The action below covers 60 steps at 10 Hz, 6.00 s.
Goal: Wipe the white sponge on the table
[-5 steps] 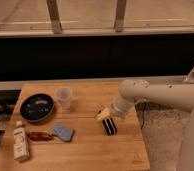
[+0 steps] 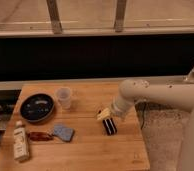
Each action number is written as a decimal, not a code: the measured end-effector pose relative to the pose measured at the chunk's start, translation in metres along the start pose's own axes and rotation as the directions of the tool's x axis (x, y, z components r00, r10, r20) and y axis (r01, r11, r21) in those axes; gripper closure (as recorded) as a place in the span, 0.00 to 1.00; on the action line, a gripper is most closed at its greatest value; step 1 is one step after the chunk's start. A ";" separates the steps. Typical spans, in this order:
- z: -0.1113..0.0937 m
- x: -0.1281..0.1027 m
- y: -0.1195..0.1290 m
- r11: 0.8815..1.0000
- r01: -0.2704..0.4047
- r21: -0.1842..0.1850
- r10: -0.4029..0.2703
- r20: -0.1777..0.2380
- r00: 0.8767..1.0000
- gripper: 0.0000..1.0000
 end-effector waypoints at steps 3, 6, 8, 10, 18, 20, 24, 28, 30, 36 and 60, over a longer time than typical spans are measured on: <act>0.000 0.000 0.000 1.000 0.000 0.000 0.000 0.000 1.000 0.20; 0.000 0.000 0.000 1.000 0.000 0.000 0.000 0.000 1.000 0.20; 0.000 0.000 0.000 1.000 0.000 0.000 0.000 0.000 1.000 0.20; 0.000 0.000 0.000 1.000 0.000 0.000 0.000 0.000 1.000 0.20; 0.002 -0.014 0.009 0.999 0.040 0.022 -0.040 -0.033 0.999 0.20; 0.015 -0.034 0.039 0.994 0.102 0.024 -0.100 -0.077 0.992 0.20; 0.054 -0.062 0.112 0.966 0.257 0.010 -0.250 -0.198 0.948 0.20; 0.081 -0.052 0.146 0.941 0.338 -0.033 -0.332 -0.292 0.897 0.20; 0.080 -0.052 0.144 0.941 0.336 -0.032 -0.331 -0.291 0.898 0.20; 0.109 -0.045 0.154 0.930 0.367 0.018 -0.338 -0.348 0.874 0.20; 0.148 -0.007 0.194 0.905 0.425 -0.020 -0.403 -0.366 0.839 0.61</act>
